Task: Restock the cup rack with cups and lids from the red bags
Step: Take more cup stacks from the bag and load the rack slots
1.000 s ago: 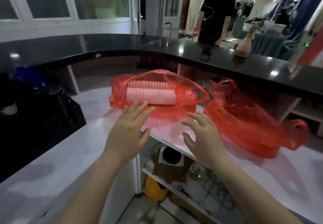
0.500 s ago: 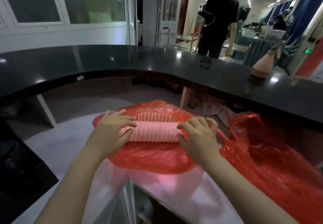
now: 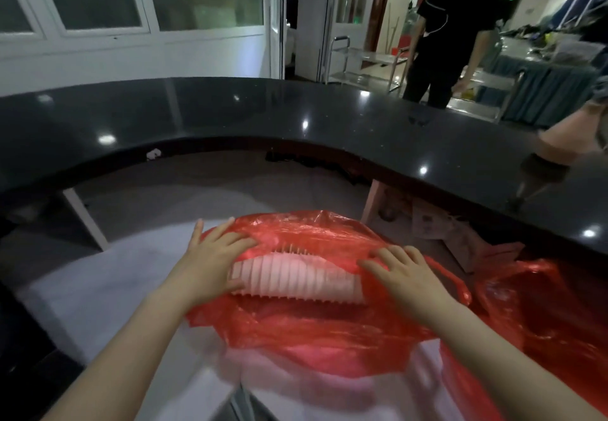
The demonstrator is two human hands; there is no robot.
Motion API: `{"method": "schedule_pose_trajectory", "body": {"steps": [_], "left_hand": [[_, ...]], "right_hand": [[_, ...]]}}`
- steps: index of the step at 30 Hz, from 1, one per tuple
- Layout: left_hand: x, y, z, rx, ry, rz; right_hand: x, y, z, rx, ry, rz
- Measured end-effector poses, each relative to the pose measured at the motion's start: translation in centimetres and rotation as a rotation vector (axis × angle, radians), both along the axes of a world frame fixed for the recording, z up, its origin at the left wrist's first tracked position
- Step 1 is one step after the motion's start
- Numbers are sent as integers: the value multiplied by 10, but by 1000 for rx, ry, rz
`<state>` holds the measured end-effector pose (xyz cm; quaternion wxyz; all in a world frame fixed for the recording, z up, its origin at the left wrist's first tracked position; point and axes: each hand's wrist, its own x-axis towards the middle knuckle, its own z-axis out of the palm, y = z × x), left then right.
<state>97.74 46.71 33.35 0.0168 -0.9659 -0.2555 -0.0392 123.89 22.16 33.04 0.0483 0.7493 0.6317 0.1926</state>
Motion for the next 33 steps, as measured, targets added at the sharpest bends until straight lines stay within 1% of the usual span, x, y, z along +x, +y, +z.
{"method": "schedule_pose_trajectory", "body": {"steps": [3, 5, 7, 8, 10, 11, 13, 15, 18, 21, 23, 27, 30, 31, 32, 33], "left_hand": [[6, 14, -13, -10, 100, 21], [5, 24, -27, -68, 165, 49], [1, 31, -40, -169, 184, 63], [0, 34, -47, -250, 143, 60], [-2, 37, -58, -427, -19, 65], [-1, 36, -61, -487, -93, 74], [2, 34, -64, -538, -193, 67], [5, 31, -64, -581, -247, 55], [6, 19, -62, -727, -334, 94], [-2, 7, -58, -940, -473, 174], [-8, 1, -57, -1097, -556, 230], [-20, -8, -60, -1262, -600, 280], [-25, -10, -61, -1483, -726, 372], [-25, -11, -63, -1514, -781, 396], [-24, -13, -65, -1505, -821, 413], [-23, -16, -68, -1447, -843, 428]], "right_hand": [[23, -2, -9, -173, 55, -54], [38, -6, -20, -277, 189, -126], [47, -10, -28, -297, 322, -166], [50, -10, -31, -279, 396, -168], [54, -8, -34, -242, 521, -171], [56, -6, -35, -228, 558, -173], [58, -2, -37, -218, 616, -190], [60, 0, -43, -206, 688, -214], [65, -4, -50, -145, 813, -195], [70, -10, -56, -119, 855, -168], [70, -12, -58, -88, 918, -159], [68, -10, -58, -42, 1059, -208], [67, -7, -50, 7, 1176, -222], [66, -4, -47, 4, 1209, -233], [61, -1, -41, -35, 1166, -279], [59, 2, -38, -101, 1049, -325]]}}
